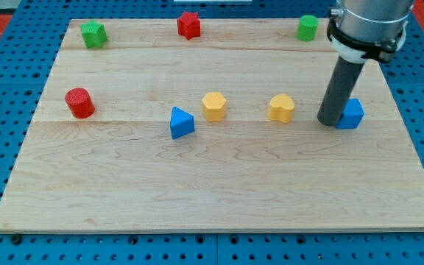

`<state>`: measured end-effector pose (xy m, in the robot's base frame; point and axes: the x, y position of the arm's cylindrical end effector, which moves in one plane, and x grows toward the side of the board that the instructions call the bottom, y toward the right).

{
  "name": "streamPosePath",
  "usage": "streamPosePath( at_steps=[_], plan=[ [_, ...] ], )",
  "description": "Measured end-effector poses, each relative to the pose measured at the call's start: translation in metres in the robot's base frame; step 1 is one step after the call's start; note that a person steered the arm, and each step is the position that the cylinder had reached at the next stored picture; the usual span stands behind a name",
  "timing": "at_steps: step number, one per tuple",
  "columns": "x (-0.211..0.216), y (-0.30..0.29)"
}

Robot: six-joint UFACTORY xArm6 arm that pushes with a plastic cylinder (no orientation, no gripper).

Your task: Move the blue cube diagonally to yellow heart

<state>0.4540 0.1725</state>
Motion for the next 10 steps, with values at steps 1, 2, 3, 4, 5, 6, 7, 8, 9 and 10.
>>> streamPosePath(
  at_steps=[1,2,3,4,5,6,7,8,9,10],
  plan=[
    [0.033,-0.001],
    [0.009,0.034],
    [-0.016,0.041],
    [0.003,0.068],
    [-0.016,0.088],
    [-0.049,0.05],
    [-0.056,0.025],
    [-0.056,0.042],
    [-0.056,0.042],
    [-0.056,0.042]
  ],
)
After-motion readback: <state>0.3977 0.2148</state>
